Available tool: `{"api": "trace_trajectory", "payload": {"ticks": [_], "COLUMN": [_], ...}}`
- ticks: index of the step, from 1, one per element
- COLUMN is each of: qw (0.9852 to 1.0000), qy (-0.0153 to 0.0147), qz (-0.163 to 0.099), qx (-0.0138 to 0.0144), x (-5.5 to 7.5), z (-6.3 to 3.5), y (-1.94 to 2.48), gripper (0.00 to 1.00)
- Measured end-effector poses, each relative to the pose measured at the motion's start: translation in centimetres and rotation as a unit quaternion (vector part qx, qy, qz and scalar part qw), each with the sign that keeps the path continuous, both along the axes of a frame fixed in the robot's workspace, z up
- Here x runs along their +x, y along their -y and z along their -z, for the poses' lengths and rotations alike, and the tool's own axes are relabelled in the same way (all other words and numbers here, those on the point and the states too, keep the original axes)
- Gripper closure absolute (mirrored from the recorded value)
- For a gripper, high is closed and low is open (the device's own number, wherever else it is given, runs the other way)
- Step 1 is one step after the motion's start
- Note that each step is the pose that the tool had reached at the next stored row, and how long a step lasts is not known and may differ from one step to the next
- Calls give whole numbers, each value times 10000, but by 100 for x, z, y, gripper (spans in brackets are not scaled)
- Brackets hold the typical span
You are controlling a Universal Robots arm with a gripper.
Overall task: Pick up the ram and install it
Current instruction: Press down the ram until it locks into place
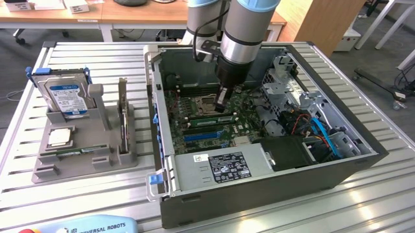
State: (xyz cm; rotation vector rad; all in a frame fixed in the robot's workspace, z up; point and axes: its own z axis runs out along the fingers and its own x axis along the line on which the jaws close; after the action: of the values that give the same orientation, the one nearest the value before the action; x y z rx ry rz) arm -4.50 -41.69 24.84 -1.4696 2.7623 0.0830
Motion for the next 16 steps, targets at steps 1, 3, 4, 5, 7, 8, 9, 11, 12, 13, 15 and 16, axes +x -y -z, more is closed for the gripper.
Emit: {"api": "trace_trajectory", "payload": {"ticks": [1, 3, 4, 5, 7, 8, 9, 11, 12, 13, 15, 16], "qw": [10000, 9998, 9997, 9996, 9991, 9988, 9985, 9977, 9972, 9967, 9956, 9951], "qy": [0, 0, 0, 0, 0, 0, 0, 0, 0, 0, 0, 0], "qz": [60, 177, 238, 299, 424, 486, 546, 677, 742, 809, 934, 988], "qx": [0, 0, 0, 0, 0, 0, 0, 0, 0, 0, 0, 0], "x": [0, 0, 0, 0, 0, 0, 0, 0, 0, 0, 0, 0], "z": [0, 1, 1, 1, 2, 2, 2, 3, 3, 3, 4, 4], "y": [0, 0, 0, 0, 0, 0, 0, 0, 0, 0, 0, 0], "gripper": [90, 90, 90, 90, 90, 90, 90, 90, 90, 90, 90, 90]}}
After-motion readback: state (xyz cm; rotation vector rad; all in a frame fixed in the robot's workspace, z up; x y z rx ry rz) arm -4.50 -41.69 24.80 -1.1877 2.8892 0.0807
